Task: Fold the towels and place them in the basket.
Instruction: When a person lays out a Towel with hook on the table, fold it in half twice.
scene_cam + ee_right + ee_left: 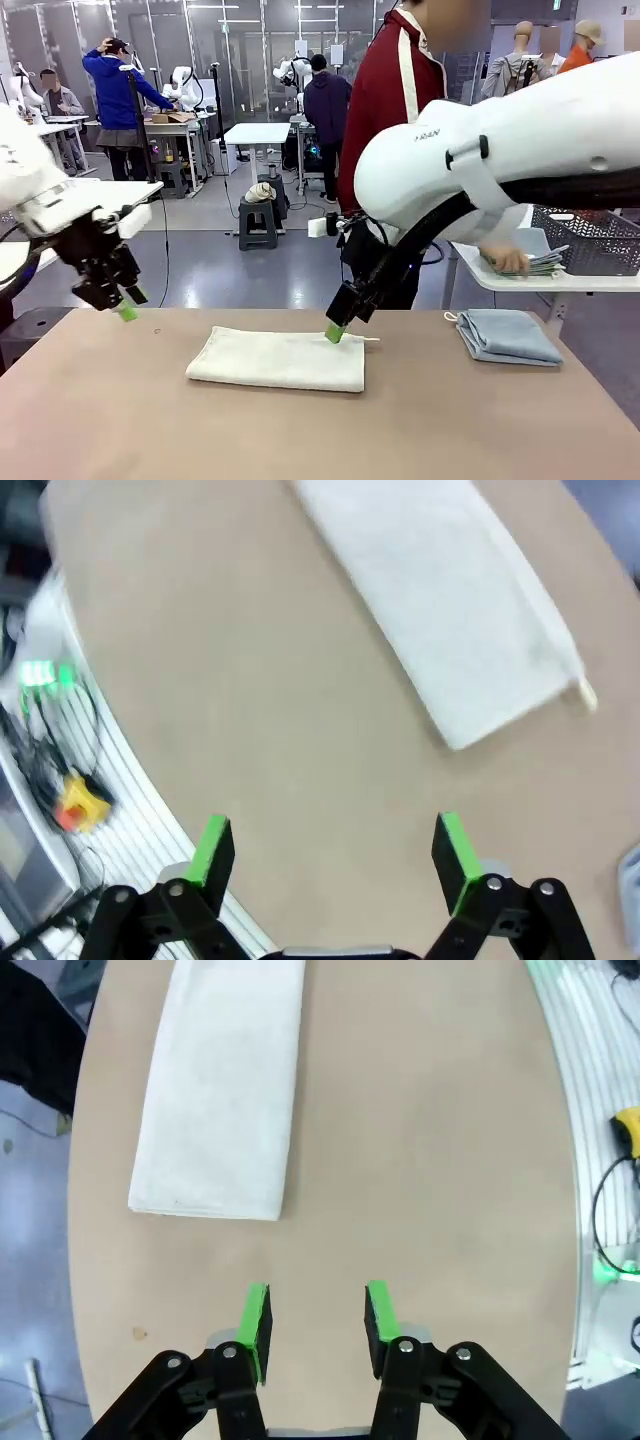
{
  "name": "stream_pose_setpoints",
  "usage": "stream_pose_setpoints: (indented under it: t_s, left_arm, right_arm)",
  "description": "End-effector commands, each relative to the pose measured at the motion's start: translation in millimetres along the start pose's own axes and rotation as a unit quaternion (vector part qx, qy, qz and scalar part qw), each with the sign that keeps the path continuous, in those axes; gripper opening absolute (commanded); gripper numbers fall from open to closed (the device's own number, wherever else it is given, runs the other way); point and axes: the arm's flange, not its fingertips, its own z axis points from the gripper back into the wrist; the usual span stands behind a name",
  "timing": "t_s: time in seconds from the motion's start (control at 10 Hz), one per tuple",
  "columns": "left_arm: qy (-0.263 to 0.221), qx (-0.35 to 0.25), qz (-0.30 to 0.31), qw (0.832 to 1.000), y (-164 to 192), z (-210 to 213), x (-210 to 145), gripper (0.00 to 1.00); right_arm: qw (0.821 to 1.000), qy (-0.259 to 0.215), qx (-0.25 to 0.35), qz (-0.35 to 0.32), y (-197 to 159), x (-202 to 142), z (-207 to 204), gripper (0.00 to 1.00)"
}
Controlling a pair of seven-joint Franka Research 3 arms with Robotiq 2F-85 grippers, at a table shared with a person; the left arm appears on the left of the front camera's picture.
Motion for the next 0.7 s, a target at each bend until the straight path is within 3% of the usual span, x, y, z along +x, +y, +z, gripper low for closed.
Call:
stream_pose_setpoints:
  t_s: [0.0, 0.1, 0.2, 0.4, 0.6]
  left_arm:
    - [-0.070, 0.004, -0.051, 0.996, -12.1, 0.0, -22.9, 0.49]
    - [-0.109, 0.003, -0.050, 0.993, -12.5, 3.8, -34.9, 0.49]
    - [-0.154, 0.000, -0.019, 0.988, -14.3, 9.9, -45.0, 0.49]
    - [-0.236, -0.009, -0.010, 0.972, -18.1, 20.0, -73.4, 0.49]
    - [-0.278, -0.013, -0.007, 0.960, -19.0, 20.5, -92.7, 0.49]
  right_arm:
    - [0.990, 0.003, -0.033, -0.133, 23.5, -12.9, -14.2, 1.00]
    - [0.992, 0.013, -0.034, -0.122, 32.3, -12.4, -15.9, 1.00]
    - [0.997, -0.001, -0.009, -0.071, 8.1, -9.3, -4.2, 1.00]
    - [0.997, -0.001, -0.009, -0.071, 8.1, -9.3, -4.2, 1.00]
    - [0.997, -0.001, -0.009, -0.071, 8.1, -9.3, -4.2, 1.00]
